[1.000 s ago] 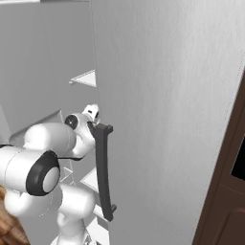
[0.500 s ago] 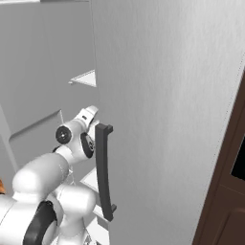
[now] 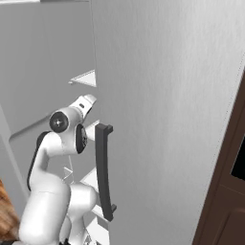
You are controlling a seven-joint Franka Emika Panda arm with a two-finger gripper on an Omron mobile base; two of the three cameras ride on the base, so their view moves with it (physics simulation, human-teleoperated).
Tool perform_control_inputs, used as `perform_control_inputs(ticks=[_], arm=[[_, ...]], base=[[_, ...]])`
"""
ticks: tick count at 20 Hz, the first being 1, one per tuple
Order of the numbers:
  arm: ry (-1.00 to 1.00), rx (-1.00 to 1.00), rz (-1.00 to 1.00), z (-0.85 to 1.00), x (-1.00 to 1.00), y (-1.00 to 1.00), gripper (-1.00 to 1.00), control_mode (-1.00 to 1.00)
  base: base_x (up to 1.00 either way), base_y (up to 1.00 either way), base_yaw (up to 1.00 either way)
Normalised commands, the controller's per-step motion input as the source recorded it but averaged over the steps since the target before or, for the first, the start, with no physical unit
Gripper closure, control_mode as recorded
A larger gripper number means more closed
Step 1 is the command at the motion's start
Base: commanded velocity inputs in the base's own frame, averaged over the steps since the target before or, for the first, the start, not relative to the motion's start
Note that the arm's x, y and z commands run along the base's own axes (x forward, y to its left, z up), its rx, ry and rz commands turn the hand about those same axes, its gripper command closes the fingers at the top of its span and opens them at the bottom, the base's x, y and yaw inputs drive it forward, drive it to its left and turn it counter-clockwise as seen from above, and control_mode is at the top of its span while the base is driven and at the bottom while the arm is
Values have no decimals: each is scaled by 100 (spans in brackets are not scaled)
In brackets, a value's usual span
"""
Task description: Take the sweet potato and kiwi from the highest rack and move them to the second highest rack where the lemon and tangerine are located, to maximize freezer space. Close the freezer door after rearranging.
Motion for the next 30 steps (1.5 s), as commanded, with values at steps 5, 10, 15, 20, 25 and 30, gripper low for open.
perform_control_inputs(ticks=[5,10,15,20,25,30], arm=[[3,0,0,26,-67,7,-100,-100],[0,0,-2,34,-58,2,-100,-100],[1,0,-23,52,-22,0,-100,-100],[18,0,-35,59,0,0,-100,-100],[13,0,-16,40,18,-13,-100,-100],[0,0,-2,11,23,-22,-100,-100]], base=[[0,0,0],[0,0,0],[0,0,0],[0,0,0],[0,0,0],[0,0,0]])
